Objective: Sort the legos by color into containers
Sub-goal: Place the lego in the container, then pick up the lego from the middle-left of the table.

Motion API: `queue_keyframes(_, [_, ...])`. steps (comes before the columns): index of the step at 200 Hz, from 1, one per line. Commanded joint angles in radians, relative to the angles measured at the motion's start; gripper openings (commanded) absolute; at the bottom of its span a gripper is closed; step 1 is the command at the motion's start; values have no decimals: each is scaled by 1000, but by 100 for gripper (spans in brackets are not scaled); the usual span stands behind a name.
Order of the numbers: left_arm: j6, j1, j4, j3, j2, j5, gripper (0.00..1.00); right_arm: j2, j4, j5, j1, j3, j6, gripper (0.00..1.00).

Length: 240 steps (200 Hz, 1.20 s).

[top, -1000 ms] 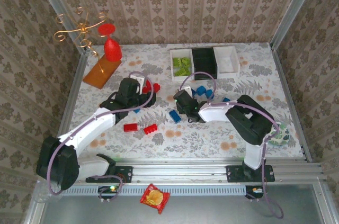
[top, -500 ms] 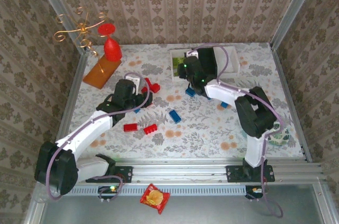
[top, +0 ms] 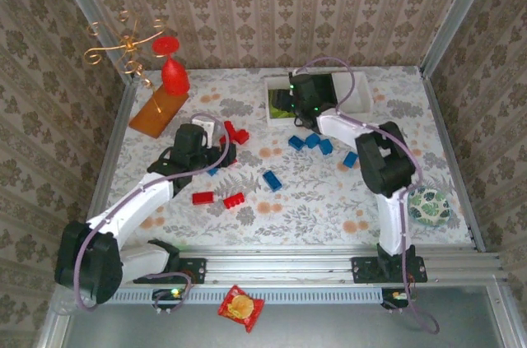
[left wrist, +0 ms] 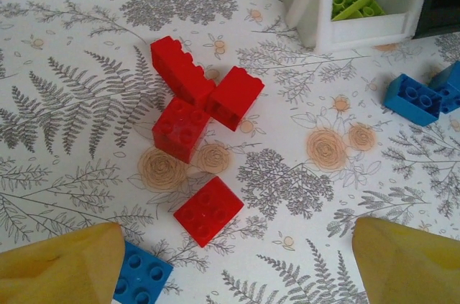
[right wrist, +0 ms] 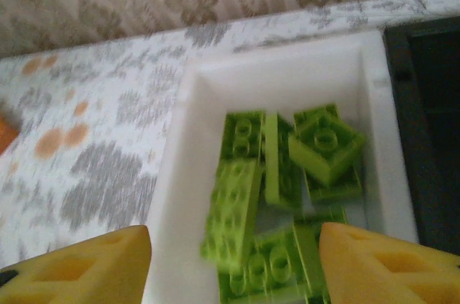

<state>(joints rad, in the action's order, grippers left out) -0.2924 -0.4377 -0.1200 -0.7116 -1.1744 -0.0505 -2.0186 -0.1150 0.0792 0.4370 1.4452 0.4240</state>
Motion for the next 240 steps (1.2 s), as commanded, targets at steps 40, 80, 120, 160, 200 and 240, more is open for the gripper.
queue_keyframes(40, [-34, 45, 70, 34, -26, -114, 87, 387, 204, -2, 100, -390, -198, 78])
queue_keyframes(80, [-42, 52, 86, 30, -69, -180, 87, 333, 243, -7, 179, -384, -278, 81])
queue_keyframes(120, [-75, 112, -64, 30, -53, -4, 85, 279, 237, -70, 281, -371, -290, 82])
queue_keyframes(160, [-134, 114, -155, 51, -93, 64, 85, 287, 171, -68, 295, -430, -255, 83])
queue_keyframes(200, [-177, 91, -103, 53, -193, 37, 77, 309, 146, -30, 292, -456, -262, 84])
queue_keyframes(240, [-176, 67, -75, 4, -299, 51, 69, 366, 101, -24, 277, -510, -252, 85])
